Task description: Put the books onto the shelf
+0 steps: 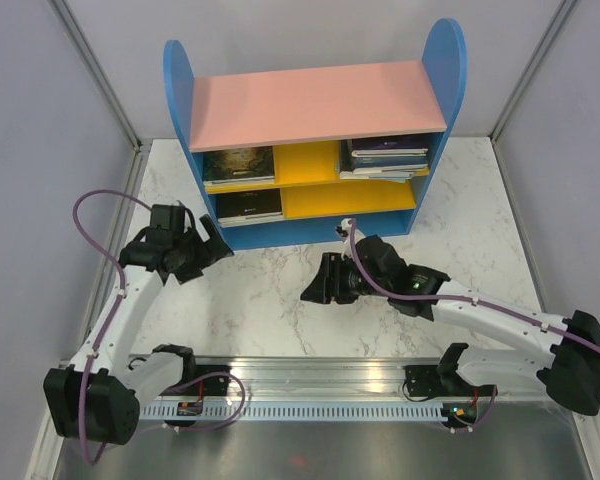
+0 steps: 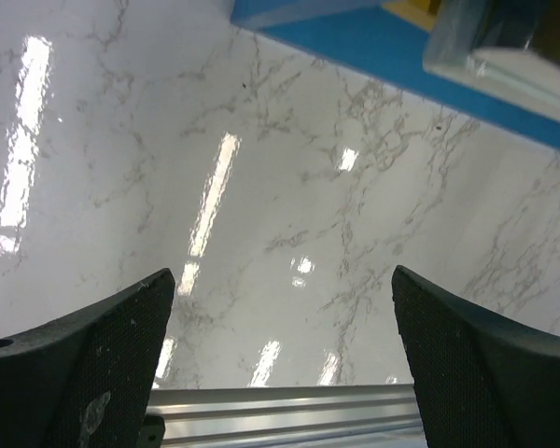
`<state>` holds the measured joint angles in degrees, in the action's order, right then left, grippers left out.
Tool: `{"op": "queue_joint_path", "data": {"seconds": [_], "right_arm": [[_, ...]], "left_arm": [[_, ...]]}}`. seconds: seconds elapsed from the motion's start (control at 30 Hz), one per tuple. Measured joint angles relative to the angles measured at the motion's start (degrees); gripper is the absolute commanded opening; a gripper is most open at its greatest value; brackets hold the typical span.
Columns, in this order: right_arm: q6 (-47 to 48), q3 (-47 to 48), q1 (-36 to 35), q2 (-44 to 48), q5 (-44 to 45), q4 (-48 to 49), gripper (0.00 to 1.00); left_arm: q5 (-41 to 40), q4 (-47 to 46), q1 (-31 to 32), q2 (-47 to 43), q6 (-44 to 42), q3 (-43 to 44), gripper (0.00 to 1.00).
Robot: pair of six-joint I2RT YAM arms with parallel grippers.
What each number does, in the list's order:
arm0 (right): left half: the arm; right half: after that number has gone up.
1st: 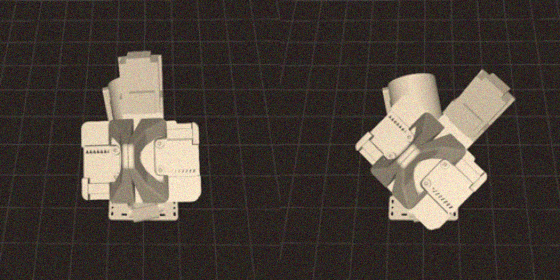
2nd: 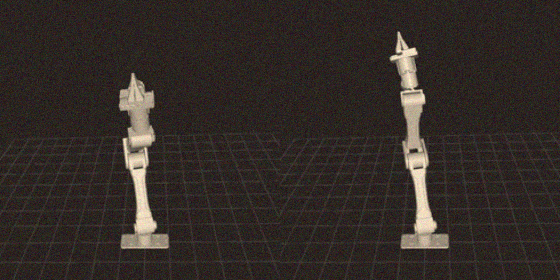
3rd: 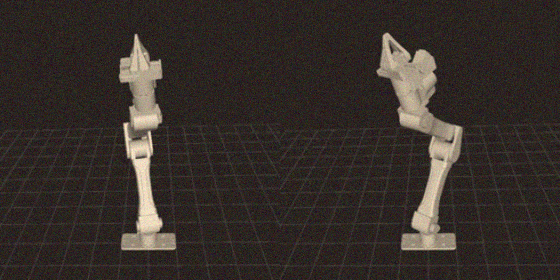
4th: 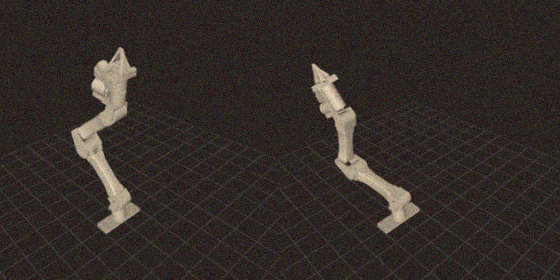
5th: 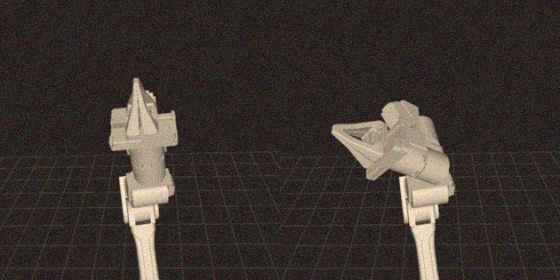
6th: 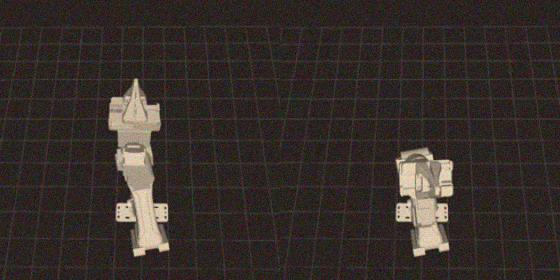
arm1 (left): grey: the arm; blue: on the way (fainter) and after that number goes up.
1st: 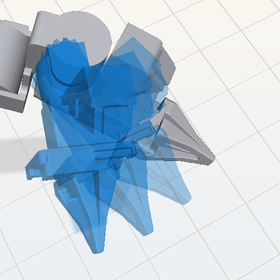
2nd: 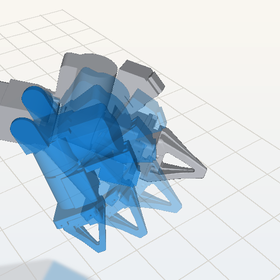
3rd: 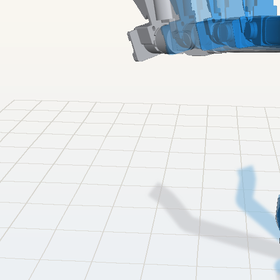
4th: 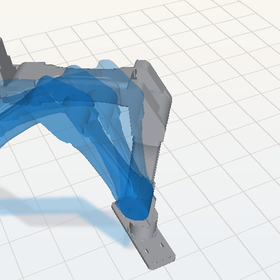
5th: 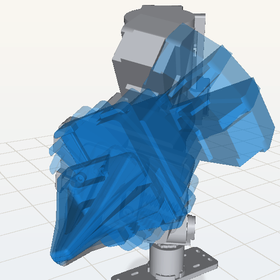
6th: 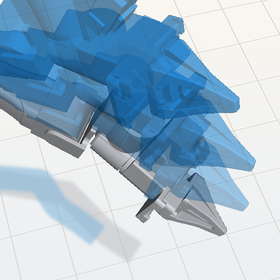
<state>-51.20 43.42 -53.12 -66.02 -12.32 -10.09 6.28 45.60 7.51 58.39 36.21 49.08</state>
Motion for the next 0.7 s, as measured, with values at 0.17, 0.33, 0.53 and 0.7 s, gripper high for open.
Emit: {"op": "queue_joint_path", "data": {"seconds": [0.17,0.33,0.53,0.7], "right_arm": [[2.82,0.00,0.00,5.60,2.38,-4.24,0.59],[6.01,0.00,0.00,11.23,5.81,-8.57,0.66],[8.85,0.02,0.00,19.89,12.33,-14.58,0.78],[10.51,0.02,0.04,26.32,16.74,-18.05,0.98]], "left_arm": [[1.29,-4.22,-4.94,3.85,-1.16,1.01,0.98],[-3.48,-7.98,-6.82,5.75,-4.00,1.03,0.98],[-12.68,-19.67,-6.82,4.24,-7.91,-4.35,0.98],[-19.98,-32.68,-6.80,1.60,-10.75,-16.46,0.99]]}}
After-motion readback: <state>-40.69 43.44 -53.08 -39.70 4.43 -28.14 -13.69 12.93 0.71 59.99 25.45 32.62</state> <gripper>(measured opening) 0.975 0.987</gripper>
